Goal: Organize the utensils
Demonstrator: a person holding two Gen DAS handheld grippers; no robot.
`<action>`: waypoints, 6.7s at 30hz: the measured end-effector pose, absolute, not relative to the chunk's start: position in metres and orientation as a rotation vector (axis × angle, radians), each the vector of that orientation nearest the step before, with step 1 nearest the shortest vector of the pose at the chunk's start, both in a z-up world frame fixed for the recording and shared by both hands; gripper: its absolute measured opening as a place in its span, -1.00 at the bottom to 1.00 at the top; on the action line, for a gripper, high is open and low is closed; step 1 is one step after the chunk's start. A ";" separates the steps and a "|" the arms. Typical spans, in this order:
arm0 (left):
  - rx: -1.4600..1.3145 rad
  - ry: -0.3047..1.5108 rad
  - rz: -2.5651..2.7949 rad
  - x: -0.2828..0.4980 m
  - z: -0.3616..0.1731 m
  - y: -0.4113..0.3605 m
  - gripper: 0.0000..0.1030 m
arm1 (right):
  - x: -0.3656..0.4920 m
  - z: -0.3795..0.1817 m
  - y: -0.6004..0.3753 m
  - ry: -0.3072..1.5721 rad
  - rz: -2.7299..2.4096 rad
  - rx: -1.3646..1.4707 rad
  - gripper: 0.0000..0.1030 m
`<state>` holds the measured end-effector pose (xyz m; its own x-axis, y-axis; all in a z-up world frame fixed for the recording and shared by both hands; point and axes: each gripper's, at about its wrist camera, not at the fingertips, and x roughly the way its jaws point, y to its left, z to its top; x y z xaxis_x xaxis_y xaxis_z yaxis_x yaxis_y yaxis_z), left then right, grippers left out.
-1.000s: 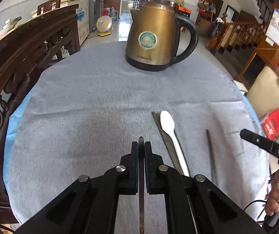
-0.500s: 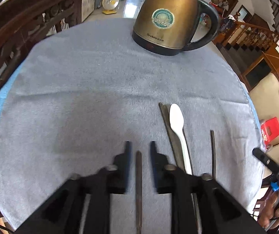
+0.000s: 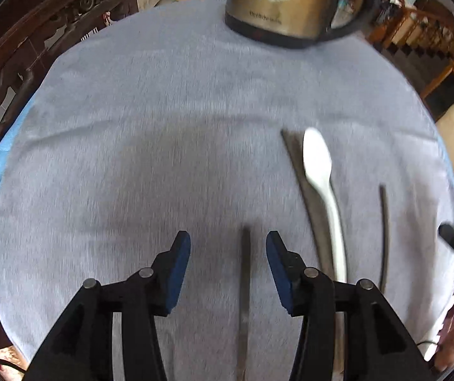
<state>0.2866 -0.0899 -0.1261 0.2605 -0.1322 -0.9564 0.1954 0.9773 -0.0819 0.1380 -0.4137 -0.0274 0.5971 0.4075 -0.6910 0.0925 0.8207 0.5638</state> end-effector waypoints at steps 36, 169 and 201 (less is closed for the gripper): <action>-0.023 0.701 -0.294 0.164 0.025 -0.026 -0.90 | 0.214 -0.051 -0.307 1.262 0.012 0.177 -0.87; 0.331 0.625 -0.100 -0.061 0.055 -0.042 0.94 | -0.139 0.115 -0.288 0.612 -0.048 0.148 0.22; 0.304 0.641 -0.113 -0.049 0.047 -0.049 0.94 | -0.139 0.108 -0.313 0.620 -0.232 0.093 0.22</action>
